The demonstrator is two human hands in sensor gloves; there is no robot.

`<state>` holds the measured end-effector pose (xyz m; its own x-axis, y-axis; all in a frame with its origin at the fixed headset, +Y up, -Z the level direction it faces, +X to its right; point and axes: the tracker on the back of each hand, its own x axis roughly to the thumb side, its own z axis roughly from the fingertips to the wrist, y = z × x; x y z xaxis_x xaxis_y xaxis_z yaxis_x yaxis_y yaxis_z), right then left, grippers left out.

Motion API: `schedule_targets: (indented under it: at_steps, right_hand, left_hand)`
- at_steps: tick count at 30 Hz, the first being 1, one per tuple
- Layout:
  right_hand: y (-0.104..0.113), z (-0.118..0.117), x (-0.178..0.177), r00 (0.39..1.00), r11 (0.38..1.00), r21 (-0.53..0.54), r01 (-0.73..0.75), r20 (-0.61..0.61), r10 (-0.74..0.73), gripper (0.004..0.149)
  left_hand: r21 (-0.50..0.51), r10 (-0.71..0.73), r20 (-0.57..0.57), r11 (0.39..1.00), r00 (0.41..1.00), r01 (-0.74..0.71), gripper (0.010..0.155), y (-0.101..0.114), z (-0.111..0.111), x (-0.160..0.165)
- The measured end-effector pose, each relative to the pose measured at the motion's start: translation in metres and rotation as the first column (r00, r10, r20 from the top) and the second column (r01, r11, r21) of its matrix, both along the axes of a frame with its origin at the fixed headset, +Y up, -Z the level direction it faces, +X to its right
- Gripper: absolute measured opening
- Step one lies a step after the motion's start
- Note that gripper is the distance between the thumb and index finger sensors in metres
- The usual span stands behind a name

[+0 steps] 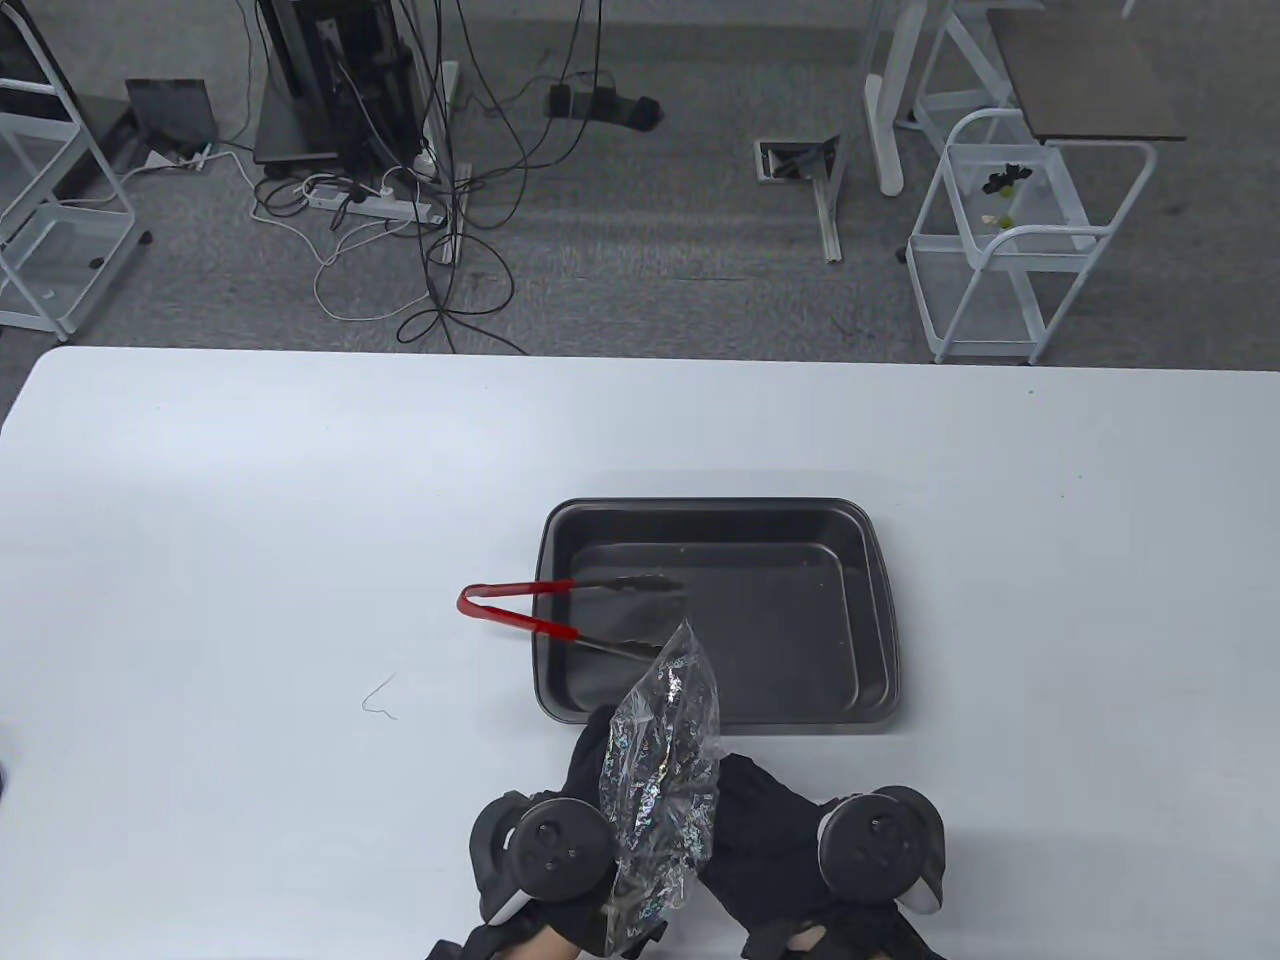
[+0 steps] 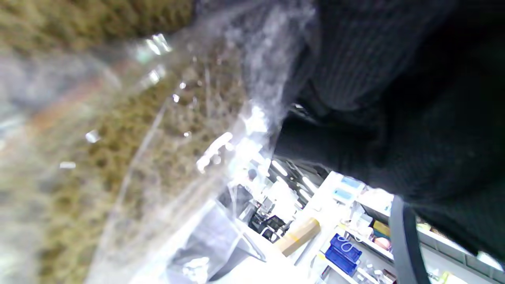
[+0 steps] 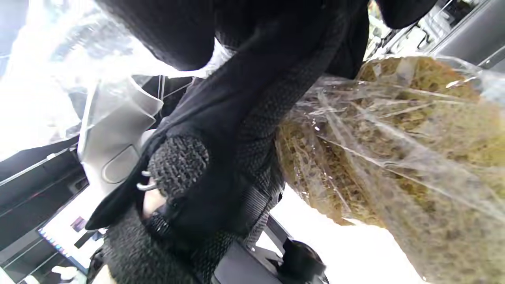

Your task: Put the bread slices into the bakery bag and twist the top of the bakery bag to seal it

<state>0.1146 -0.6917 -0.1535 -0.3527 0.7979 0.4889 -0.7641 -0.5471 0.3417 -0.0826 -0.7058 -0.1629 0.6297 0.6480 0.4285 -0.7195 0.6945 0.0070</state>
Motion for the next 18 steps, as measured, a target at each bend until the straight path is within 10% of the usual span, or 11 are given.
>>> schedule_targets:
  at_steps: [6, 18]
  right_hand:
    - [0.012, 0.001, 0.024, 0.981, 0.988, 0.086, -0.131, 0.156, 0.117, 0.086]
    - [0.011, -0.029, 0.005, 0.965, 0.953, -0.154, -0.260, -0.057, 0.255, 0.120]
  left_hand:
    - [-0.017, 0.079, -0.018, 0.997, 0.997, -0.079, 0.078, -0.003, -0.005, -0.012]
    - [-0.055, 0.070, 0.169, 0.997, 0.983, -0.062, 0.086, -0.006, -0.007, 0.002]
